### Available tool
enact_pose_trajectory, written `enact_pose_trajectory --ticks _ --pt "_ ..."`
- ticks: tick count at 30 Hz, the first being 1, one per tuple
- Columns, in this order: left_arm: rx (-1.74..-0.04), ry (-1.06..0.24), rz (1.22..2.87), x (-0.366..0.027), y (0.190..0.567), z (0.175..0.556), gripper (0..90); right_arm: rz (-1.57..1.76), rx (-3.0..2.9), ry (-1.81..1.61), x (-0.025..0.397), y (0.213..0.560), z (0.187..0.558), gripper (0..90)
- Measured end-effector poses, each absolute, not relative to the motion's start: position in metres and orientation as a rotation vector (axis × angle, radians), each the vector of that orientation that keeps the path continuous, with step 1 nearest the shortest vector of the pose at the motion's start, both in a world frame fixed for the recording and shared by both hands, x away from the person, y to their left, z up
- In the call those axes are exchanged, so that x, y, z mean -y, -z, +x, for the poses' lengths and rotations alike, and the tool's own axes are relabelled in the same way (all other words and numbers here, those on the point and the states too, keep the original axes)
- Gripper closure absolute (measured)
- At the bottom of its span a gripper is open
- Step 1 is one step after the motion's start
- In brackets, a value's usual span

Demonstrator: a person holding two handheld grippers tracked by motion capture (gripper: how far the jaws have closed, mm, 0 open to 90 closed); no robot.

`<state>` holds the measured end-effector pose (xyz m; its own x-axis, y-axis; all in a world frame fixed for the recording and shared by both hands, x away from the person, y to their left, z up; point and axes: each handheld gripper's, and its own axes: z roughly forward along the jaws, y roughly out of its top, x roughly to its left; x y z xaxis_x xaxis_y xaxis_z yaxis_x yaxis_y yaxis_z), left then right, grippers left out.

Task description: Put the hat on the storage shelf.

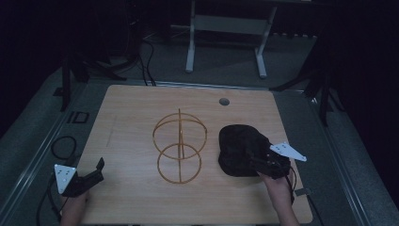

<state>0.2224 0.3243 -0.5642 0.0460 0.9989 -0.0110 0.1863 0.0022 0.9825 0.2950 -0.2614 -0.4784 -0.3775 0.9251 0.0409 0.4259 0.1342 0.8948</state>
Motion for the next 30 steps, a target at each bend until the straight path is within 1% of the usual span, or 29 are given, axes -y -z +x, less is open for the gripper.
enact_pose_trajectory --ticks 3,5,10,11,13,14,15,17,18,19,20,22,24,30 --pt "-1.312 -1.074 1.363 -0.324 0.564 0.222 3.4 1.306 -1.884 -1.158 0.255 0.485 0.298 17.8" --pt "-1.312 -1.074 1.365 -0.324 0.564 0.222 3.4 1.318 -1.884 -1.125 0.252 0.49 0.299 25.3" --pt "-1.311 -1.075 1.368 -0.324 0.564 0.222 3.4 1.33 -1.882 -1.049 0.249 0.5 0.299 39.5" --pt "-1.311 -1.075 1.368 -0.324 0.564 0.222 3.4 1.337 -1.88 -1.05 0.249 0.502 0.299 41.2" --pt "-1.311 -1.076 1.369 -0.324 0.564 0.222 3.4 1.337 -1.887 -1.05 0.249 0.504 0.3 49.8" --pt "-1.31 -1.075 1.37 -0.324 0.564 0.223 3.4 1.34 -1.895 -1.049 0.249 0.505 0.3 51.9" --pt "-1.311 -1.075 1.371 -0.324 0.564 0.222 3.4 1.347 -1.892 -1.05 0.248 0.507 0.299 57.8" --pt "-1.311 -1.075 1.37 -0.324 0.564 0.223 3.4 1.351 -1.901 -1.05 0.248 0.509 0.3 63.2" --pt "-1.31 -1.075 1.37 -0.324 0.564 0.223 3.4 1.352 -1.896 -1.048 0.248 0.51 0.3 68.6" --pt "-1.311 -1.076 1.37 -0.324 0.564 0.223 3.4 1.355 -1.903 -1.053 0.249 0.51 0.3 77.1" --pt "-1.311 -1.075 1.371 -0.324 0.564 0.223 3.4 1.358 -1.904 -1.052 0.249 0.51 0.3 78.4" --pt "-1.311 -1.075 1.371 -0.324 0.564 0.223 3.4 1.356 -1.904 -1.052 0.249 0.509 0.301 85.3" --pt "-1.311 -1.075 1.371 -0.324 0.564 0.223 3.4 1.35 -1.887 -1.049 0.25 0.507 0.3 87.6" --pt "-1.311 -1.075 1.372 -0.324 0.564 0.223 3.4 1.324 -1.867 -1.057 0.252 0.501 0.298 88.2"
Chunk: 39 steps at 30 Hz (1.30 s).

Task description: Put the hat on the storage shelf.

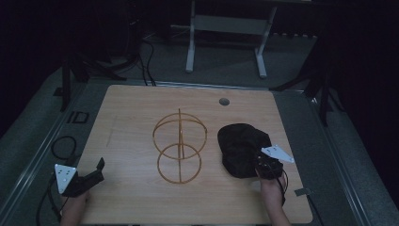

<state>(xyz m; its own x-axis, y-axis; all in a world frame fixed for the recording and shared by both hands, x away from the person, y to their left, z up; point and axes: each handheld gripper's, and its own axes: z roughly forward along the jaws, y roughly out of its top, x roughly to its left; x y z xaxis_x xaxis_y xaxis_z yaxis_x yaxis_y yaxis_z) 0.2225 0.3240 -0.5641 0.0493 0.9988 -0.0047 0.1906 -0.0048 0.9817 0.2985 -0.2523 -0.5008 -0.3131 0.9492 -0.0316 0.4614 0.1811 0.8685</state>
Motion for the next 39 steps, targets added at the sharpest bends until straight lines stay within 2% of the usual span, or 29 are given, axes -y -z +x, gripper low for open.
enact_pose_trajectory --ticks 16,39 --pt "-1.312 -1.075 1.371 -0.324 0.564 0.223 3.4 1.26 -1.801 -1.145 0.265 0.456 0.292 88.4" --pt "-1.313 -1.073 1.37 -0.324 0.564 0.223 3.4 1.105 -1.718 -1.308 0.261 0.364 0.285 88.4"
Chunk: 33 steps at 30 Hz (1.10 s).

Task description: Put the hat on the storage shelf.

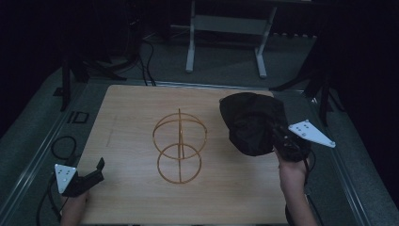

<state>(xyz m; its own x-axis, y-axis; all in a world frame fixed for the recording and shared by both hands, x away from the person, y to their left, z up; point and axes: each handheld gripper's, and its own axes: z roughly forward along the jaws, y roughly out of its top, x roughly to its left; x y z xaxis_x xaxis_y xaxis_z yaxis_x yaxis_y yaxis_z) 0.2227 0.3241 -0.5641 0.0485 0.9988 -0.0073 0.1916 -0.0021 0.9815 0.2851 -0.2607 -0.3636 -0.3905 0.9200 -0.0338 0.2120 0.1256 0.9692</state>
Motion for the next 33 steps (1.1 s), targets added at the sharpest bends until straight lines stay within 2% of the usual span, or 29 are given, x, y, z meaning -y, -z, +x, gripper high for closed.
enact_pose_trajectory --ticks 13,33 --pt "-1.314 -1.072 1.372 -0.324 0.564 0.223 3.4 0.999 -1.681 -1.359 0.245 0.317 0.28 88.4" --pt "-1.311 -1.072 1.368 -0.324 0.564 0.223 3.4 0.867 -1.711 -1.474 0.199 0.289 0.272 88.4"
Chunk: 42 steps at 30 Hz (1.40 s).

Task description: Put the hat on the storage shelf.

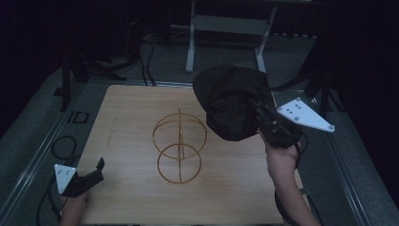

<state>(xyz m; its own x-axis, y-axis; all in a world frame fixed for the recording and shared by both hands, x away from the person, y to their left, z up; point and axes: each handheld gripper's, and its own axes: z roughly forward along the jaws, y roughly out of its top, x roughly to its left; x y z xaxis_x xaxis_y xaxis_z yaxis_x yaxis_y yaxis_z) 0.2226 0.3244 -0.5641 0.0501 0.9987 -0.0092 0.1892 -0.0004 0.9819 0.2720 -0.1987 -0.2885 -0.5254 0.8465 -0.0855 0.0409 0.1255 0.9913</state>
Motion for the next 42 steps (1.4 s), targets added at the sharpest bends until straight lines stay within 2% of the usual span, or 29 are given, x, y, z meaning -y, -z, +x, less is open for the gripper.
enact_pose_trajectory --ticks 30,42 --pt "-1.308 -1.067 1.379 -0.324 0.564 0.223 3.4 0.691 -1.874 -1.618 0.113 0.296 0.257 88.4" --pt "-1.308 -1.065 1.379 -0.324 0.564 0.223 3.4 0.683 -1.939 -1.602 0.098 0.313 0.259 88.3"
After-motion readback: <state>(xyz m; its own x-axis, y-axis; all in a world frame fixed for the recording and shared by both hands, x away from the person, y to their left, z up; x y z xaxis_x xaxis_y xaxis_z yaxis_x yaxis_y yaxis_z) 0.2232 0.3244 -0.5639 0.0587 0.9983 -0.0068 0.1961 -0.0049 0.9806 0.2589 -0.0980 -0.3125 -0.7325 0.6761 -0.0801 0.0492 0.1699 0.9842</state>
